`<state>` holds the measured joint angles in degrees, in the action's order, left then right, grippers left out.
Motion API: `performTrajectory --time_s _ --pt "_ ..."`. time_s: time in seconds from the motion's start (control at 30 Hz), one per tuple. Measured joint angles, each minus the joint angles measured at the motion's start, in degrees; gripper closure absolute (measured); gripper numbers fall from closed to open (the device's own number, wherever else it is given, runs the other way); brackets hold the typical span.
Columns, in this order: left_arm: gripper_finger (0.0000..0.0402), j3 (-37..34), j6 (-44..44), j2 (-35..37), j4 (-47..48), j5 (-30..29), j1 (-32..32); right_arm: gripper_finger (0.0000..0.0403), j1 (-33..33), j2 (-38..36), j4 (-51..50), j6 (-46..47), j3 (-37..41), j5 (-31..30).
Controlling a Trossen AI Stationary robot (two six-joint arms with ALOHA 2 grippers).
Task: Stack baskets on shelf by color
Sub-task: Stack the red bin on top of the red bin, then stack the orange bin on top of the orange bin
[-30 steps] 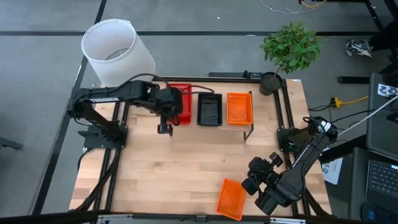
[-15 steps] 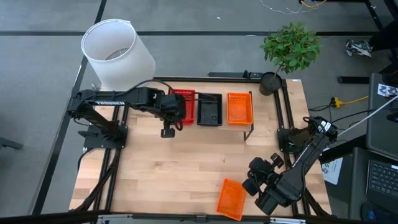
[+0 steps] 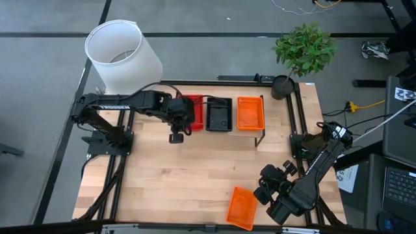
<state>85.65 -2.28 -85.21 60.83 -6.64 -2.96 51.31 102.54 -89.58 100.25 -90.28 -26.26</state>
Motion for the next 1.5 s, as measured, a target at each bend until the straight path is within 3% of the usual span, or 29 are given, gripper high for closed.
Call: performTrajectory --time_s 0.23,0.57,0.7,0.77,0.93,1.23,1.37,1.5 --pt "0.0311 6.7 0.2 0.1 0.3 0.2 0.0 0.0289 0.0 0.0 0.0 0.0 0.0 0.0" --pt "0.0311 7.1 4.6 0.1 1.6 0.8 3.6 0.0289 0.0 0.0 0.0 -0.1 0.0 0.0" --pt "0.0313 7.1 8.7 0.1 -6.1 8.1 8.8 0.0289 0.0 0.0 0.1 0.0 0.0 -0.1" --pt "0.0313 7.1 9.6 0.1 -7.6 9.0 12.9 0.0289 0.0 0.0 1.3 -0.2 0.0 -0.2" --pt "0.0315 7.1 14.1 0.1 -5.7 -0.7 21.9 0.0289 0.5 0.0 14.1 -10.2 0.0 0.9" --pt "0.0316 6.8 22.6 0.1 4.3 -13.0 35.1 0.029 2.8 4.2 50.4 -32.9 0.0 1.0" --pt "0.0316 4.1 24.2 0.0 4.1 -15.7 37.3 0.0298 2.1 10.4 58.1 -36.8 0.0 3.5" --pt "0.0316 3.0 26.2 0.0 4.2 -16.7 38.4 0.0308 1.3 14.7 58.4 -34.5 0.0 7.9"
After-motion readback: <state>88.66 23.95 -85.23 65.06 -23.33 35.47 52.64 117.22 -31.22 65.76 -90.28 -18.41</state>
